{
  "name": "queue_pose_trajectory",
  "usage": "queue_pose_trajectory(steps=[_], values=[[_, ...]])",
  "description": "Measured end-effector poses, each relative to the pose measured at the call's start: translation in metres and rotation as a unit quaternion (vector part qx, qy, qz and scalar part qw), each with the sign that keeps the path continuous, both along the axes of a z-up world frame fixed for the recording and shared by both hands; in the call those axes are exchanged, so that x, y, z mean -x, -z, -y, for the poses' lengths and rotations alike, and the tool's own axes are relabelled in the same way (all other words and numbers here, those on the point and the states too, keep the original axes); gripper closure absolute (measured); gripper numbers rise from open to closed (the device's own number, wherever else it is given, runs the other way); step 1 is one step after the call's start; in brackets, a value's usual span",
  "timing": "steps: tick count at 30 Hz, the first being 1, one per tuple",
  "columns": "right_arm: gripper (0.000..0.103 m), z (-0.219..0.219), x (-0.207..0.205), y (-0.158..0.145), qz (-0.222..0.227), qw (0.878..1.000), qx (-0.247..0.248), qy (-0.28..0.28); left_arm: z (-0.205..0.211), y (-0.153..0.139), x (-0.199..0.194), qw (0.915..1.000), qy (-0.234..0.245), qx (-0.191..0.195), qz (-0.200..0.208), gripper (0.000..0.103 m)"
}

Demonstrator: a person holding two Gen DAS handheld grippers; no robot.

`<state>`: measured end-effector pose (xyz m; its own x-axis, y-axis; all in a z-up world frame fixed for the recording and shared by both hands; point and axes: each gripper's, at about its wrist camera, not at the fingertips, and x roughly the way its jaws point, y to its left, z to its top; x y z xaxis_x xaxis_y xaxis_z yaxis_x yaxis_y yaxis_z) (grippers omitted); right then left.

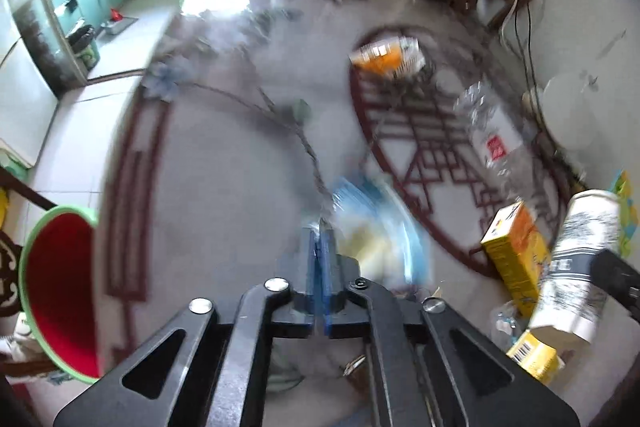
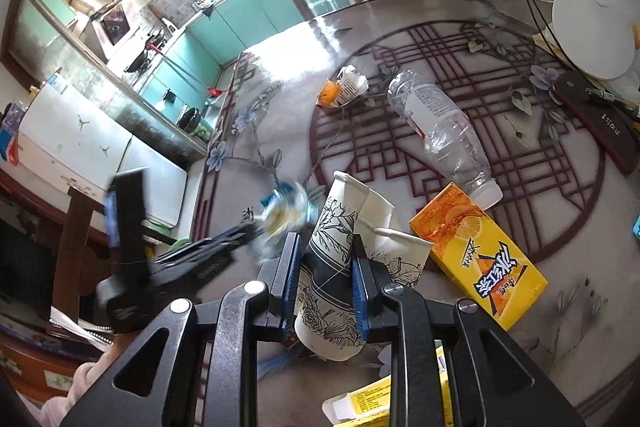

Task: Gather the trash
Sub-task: 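Lift the snack wrapper with left tool while right tool holds the paper cups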

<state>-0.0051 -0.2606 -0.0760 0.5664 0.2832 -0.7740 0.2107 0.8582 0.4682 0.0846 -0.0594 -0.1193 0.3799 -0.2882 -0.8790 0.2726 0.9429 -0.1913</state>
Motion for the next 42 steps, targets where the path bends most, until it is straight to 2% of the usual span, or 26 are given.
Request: queue_pose_trajectory(steps=[6,9,14,19,24,35,42], values=[[0.082,-0.021,-0.008,-0.002,0.005,1.0,-0.005,-0.013,-0.047,-0.032,0.007,0.9987,-0.035,0.015,0.033,0.102],[0.082,-0.032,-0.012,0.001,0.004,1.0,-0.011,-0.017,-0.054,-0.027,0.002,0.9993,-0.023,0.026,0.017,0.102],[0.082,-0.042,-0.014,0.004,-0.005,1.0,-0.005,-0.028,-0.051,-0.016,0.005,0.9997,-0.016,0.011,0.015,0.102],[0.082,-0.039,-0.01,0.002,-0.004,1.0,0.001,-0.025,-0.051,-0.004,0.012,0.9998,-0.013,0.009,-0.007,0.102],[0.082,-0.04,-0.009,-0.006,0.002,0.999,0.026,-0.026,-0.05,-0.007,0.013,0.9998,-0.013,0.009,-0.009,0.102],[0.082,-0.047,-0.011,-0.005,-0.002,0.999,0.024,-0.033,-0.06,-0.018,0.02,0.9997,-0.018,0.019,-0.004,0.102],[0.082,-0.065,-0.013,-0.011,0.004,0.998,0.042,-0.048,-0.08,-0.024,0.022,0.9995,-0.026,0.016,0.002,0.102]])
